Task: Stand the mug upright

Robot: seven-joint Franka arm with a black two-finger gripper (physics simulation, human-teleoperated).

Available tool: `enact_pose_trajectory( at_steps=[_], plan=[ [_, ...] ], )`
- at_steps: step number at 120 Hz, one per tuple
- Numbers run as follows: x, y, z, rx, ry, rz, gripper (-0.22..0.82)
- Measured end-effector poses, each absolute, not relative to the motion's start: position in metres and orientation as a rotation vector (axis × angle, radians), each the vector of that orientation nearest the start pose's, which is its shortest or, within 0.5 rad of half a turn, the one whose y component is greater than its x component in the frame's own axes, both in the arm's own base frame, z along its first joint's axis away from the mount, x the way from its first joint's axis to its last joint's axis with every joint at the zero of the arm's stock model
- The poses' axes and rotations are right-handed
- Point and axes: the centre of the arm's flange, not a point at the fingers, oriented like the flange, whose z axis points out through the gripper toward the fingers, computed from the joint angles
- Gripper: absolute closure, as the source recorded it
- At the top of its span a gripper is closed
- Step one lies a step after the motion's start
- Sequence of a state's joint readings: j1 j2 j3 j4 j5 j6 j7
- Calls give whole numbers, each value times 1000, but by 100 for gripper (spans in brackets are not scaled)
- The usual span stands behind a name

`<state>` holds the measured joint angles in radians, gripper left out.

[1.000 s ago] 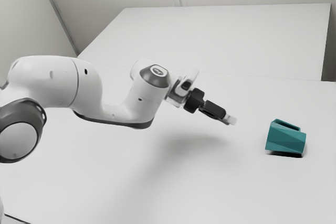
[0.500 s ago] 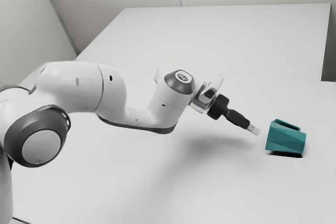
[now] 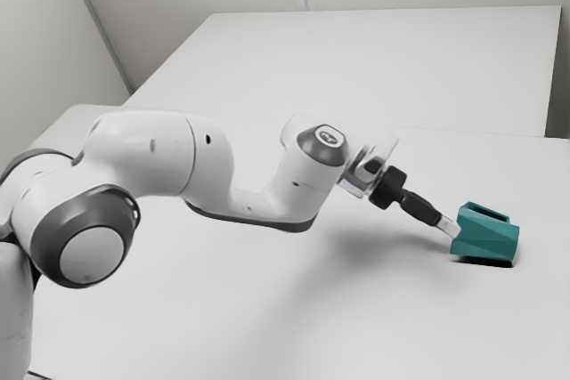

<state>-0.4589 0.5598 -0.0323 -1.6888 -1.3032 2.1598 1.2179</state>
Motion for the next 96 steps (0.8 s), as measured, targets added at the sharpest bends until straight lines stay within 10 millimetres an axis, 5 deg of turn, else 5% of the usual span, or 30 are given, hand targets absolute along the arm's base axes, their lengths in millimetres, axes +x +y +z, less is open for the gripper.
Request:
enact_pose_trajectory(
  at_steps=[96],
  plan=[
    [595, -380, 268, 1919, -853, 325, 2]
  ],
)
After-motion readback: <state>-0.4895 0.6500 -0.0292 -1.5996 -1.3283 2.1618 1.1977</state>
